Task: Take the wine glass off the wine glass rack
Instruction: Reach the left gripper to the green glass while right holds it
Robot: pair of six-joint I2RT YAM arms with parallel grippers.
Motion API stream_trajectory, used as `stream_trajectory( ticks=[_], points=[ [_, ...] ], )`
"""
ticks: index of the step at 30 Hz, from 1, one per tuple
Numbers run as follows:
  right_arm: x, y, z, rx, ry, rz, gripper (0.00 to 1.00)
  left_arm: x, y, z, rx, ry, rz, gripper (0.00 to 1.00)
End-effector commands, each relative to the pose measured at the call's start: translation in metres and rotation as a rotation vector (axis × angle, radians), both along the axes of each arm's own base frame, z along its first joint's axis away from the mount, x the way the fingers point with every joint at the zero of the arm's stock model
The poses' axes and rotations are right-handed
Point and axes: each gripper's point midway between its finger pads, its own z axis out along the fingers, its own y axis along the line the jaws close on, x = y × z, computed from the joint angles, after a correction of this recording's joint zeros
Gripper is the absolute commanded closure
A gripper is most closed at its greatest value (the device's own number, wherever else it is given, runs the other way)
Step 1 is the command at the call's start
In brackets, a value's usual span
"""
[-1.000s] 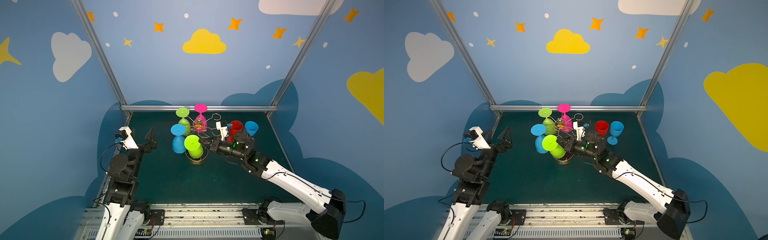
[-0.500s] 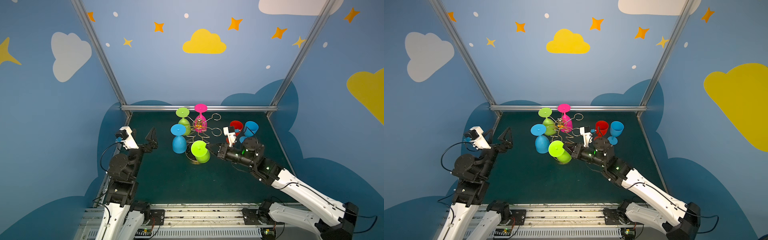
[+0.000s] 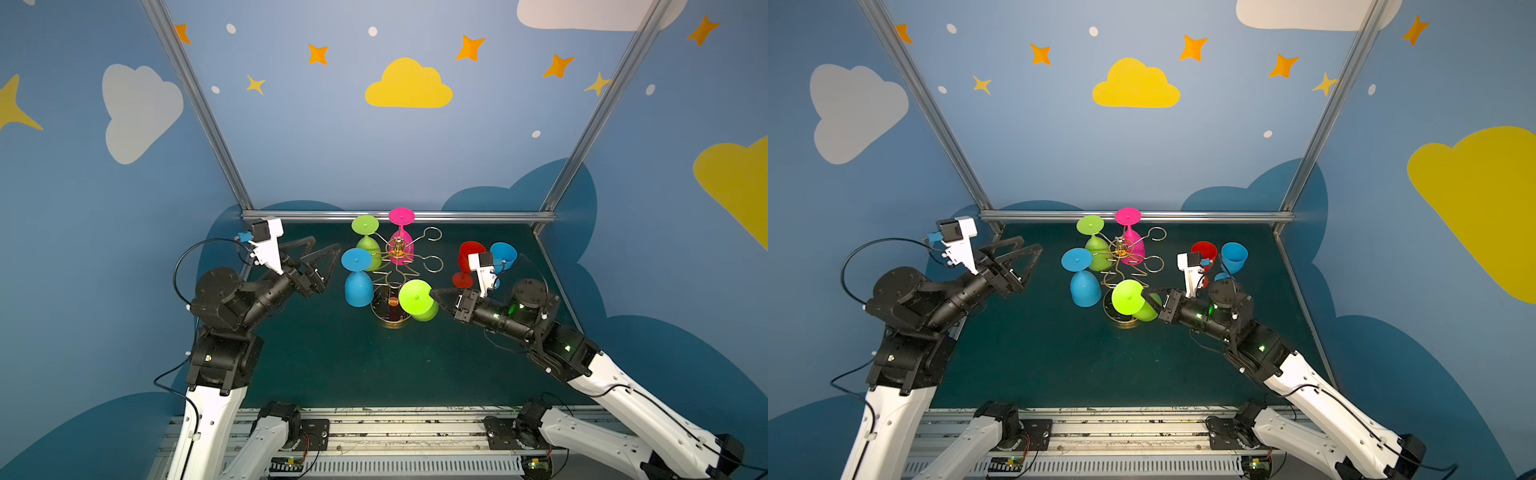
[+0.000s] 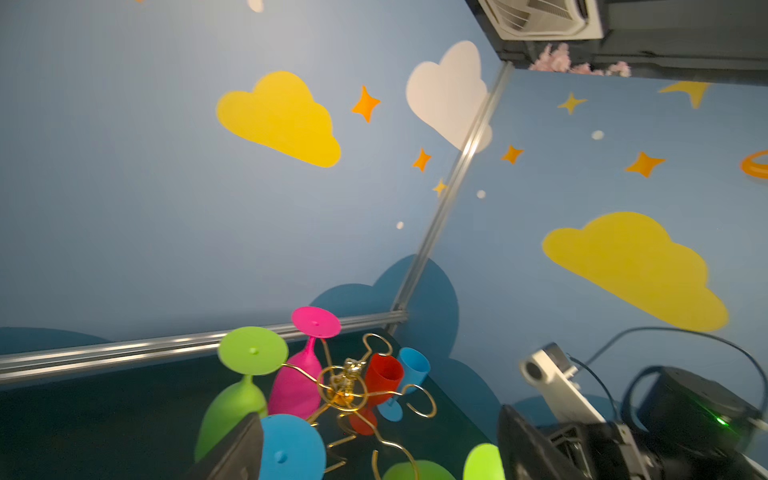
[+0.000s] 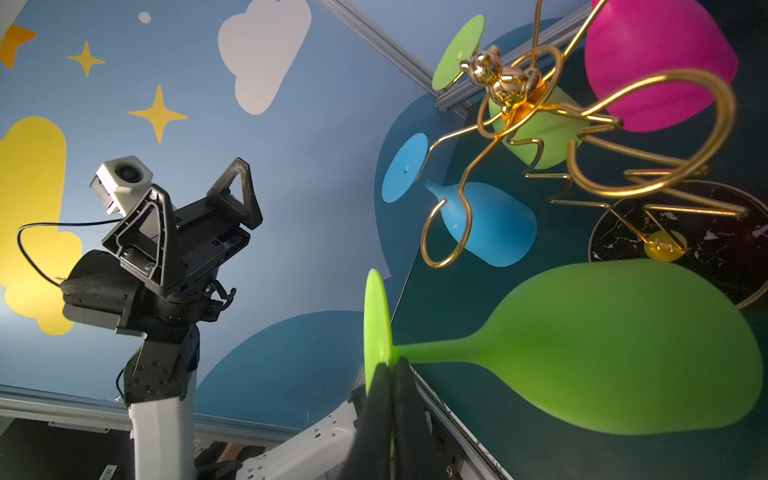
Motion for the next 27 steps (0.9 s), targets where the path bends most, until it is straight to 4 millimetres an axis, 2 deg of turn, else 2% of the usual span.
stream_trajectory(
  ticks=[1,3,7,16,22,27],
  points=[
    [-0.006,-0.008,0.023,0.008,-0.066,0.012,1.0,-0.02,-0.035,-0.013,-0.026,0.14,-0.32,0.21],
    [-0.008,-0.01,0.028,0.011,-0.08,0.015,1.0,-0.018,-0.042,-0.015,-0.042,0.19,-0.398,0.25],
    [-0.01,-0.013,0.039,0.011,-0.109,0.019,1.0,-0.022,-0.053,-0.015,-0.071,0.214,-0.517,0.26],
    [-0.01,-0.01,0.057,0.015,-0.148,0.043,1.0,-0.027,-0.088,-0.026,-0.051,0.265,-0.643,0.27],
    [-0.009,-0.007,0.061,0.025,-0.154,0.057,1.0,-0.033,-0.114,-0.035,-0.023,0.289,-0.703,0.28],
    [-0.01,-0.005,0.064,0.031,-0.157,0.065,1.0,-0.035,-0.129,-0.041,-0.013,0.306,-0.737,0.29]
  ],
)
